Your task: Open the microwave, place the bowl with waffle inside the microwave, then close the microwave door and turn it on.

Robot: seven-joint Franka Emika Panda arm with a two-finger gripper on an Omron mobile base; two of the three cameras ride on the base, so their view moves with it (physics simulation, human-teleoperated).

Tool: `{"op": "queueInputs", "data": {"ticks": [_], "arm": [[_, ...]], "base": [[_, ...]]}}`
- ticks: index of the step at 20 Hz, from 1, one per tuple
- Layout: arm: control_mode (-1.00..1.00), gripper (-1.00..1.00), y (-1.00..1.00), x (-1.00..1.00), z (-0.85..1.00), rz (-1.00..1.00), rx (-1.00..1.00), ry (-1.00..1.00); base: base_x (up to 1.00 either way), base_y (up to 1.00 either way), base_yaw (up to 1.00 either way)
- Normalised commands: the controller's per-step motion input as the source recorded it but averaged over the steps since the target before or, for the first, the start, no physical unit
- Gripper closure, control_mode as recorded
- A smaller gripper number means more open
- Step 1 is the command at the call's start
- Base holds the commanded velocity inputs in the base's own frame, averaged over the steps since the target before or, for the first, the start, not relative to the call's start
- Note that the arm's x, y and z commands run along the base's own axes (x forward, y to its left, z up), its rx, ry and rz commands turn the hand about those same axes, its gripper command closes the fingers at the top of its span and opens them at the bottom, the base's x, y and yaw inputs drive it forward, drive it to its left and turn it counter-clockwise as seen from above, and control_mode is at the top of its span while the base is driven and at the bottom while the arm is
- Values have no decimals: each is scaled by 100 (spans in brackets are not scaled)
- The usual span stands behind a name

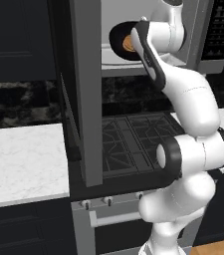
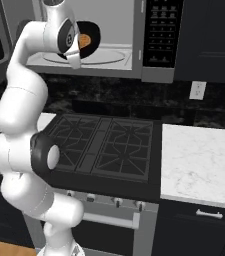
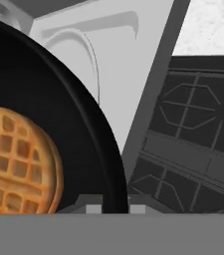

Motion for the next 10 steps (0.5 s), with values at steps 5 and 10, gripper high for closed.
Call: {"op": "queueInputs", "data": {"ticks": [5, 10], "arm": [[-100, 100, 12, 98, -29, 1, 0, 4], [-100, 100, 8, 88, -28, 1, 0, 3]], "base": [[0, 0, 0], [0, 0, 0]]}}
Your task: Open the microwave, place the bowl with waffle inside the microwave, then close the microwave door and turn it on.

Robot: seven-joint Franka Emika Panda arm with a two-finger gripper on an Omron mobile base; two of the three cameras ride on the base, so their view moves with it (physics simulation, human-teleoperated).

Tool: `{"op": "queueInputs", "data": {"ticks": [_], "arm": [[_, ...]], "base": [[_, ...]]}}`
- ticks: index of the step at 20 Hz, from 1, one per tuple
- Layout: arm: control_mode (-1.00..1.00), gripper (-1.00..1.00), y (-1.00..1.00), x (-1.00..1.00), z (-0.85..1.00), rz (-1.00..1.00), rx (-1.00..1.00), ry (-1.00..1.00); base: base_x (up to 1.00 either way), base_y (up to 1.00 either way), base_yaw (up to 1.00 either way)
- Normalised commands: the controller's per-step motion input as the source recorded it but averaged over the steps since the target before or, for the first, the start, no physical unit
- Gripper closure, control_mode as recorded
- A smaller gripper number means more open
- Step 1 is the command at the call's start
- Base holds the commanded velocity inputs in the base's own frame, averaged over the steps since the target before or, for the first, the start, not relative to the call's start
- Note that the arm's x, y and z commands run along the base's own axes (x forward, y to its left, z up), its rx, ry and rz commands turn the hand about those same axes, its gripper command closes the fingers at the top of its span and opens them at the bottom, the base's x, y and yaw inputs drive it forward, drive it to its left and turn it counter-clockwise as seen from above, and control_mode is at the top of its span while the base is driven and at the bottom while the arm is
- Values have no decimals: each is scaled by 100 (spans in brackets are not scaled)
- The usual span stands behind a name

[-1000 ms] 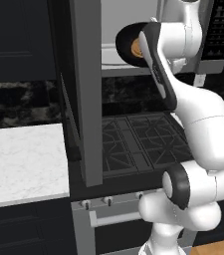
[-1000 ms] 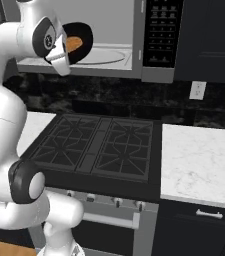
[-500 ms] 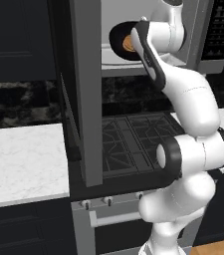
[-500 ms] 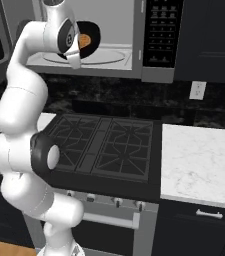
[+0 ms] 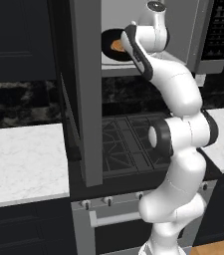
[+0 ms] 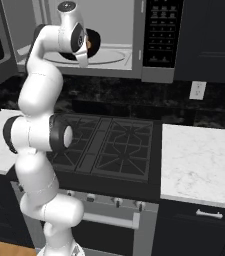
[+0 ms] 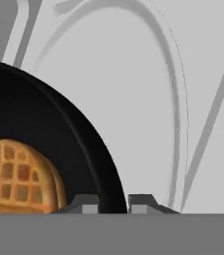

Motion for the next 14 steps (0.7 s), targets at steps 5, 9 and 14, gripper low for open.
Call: {"op": "queueInputs", "data": {"ticks": [5, 9, 14], "arm": [[-100, 100, 10, 76, -15, 1, 0, 0], [-100, -100, 14, 29, -11, 0, 0, -4], [-100, -100, 0, 2, -16, 5, 0, -21]], "base": [[0, 0, 0], [0, 0, 0], [0, 0, 0]]}}
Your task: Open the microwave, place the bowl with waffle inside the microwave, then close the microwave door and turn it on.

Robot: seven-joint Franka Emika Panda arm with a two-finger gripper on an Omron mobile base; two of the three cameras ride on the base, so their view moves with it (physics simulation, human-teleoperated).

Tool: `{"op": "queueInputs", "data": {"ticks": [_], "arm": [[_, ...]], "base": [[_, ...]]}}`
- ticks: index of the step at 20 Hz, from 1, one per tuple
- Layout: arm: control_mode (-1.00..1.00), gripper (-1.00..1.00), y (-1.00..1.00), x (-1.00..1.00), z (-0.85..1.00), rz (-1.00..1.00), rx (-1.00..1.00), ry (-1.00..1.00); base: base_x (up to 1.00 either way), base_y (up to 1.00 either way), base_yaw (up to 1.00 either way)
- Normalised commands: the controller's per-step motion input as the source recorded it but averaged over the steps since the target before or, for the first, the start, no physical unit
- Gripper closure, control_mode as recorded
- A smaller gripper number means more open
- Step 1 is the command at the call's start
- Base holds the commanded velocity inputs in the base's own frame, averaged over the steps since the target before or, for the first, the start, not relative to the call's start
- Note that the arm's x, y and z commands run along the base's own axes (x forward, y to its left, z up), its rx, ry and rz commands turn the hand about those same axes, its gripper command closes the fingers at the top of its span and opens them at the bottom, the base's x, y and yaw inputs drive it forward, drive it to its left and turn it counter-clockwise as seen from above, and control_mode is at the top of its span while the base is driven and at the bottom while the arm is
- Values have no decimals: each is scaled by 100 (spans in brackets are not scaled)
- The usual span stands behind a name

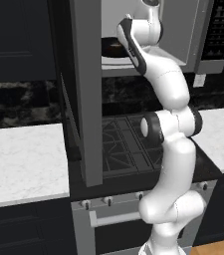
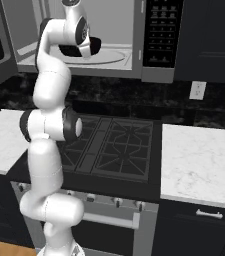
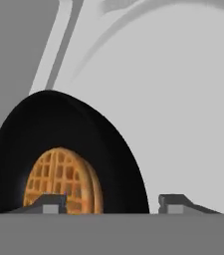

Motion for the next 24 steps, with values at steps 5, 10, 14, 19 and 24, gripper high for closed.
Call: {"op": "queueInputs", "data": {"ticks": [5, 10, 14, 19, 24], "arm": [[-100, -100, -8, -73, -37, 14, 4, -44], [-100, -100, -31, -100, -51, 17, 12, -56], [-100, -100, -34, -100, -53, 15, 12, -53], [-100, -100, -31, -100, -23, 15, 7, -39], [-100, -100, -23, -100, 1, 17, -2, -15]], "base": [[0, 0, 0], [0, 0, 0], [0, 0, 0], [0, 0, 0], [0, 0, 0]]}}
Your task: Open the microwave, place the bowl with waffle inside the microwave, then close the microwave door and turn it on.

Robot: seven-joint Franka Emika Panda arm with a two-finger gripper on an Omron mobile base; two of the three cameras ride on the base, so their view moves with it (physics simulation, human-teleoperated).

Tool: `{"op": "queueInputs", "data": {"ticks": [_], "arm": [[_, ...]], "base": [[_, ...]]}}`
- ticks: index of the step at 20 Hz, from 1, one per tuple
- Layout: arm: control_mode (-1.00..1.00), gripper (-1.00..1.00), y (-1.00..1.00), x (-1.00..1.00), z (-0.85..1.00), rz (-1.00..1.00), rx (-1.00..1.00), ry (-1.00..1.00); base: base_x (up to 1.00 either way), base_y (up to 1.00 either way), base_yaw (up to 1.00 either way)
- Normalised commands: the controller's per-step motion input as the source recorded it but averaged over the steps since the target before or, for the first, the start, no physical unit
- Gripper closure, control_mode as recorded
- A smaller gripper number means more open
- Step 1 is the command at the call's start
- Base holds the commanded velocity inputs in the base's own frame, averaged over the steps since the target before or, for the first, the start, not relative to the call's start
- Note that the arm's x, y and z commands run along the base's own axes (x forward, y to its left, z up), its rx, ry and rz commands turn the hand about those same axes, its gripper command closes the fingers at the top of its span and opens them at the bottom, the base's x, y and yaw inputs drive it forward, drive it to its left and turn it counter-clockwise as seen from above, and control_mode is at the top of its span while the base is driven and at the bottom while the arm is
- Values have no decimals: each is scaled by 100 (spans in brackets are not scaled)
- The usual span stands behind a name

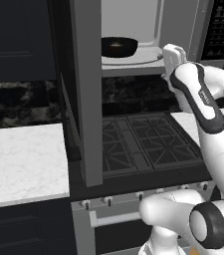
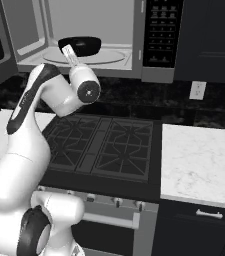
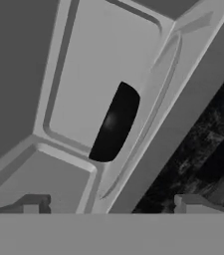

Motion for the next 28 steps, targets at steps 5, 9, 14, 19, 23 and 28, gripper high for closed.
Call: {"op": "queueInputs", "data": {"ticks": [5, 9, 14, 19, 23, 28], "arm": [[-100, -100, -5, -100, 1, 3, -27, 10], [-100, -100, 0, -100, 0, 0, -58, 36], [-100, -100, 18, -91, -34, 0, -66, 25], [-100, -100, 23, -50, -40, 3, -77, 18], [-100, -100, 16, -36, -40, 6, -64, 3], [-100, -100, 29, -41, -32, 10, -51, -5]], "base": [[0, 0, 0], [0, 0, 0], [0, 0, 0], [0, 0, 0], [0, 0, 0], [0, 0, 0]]}}
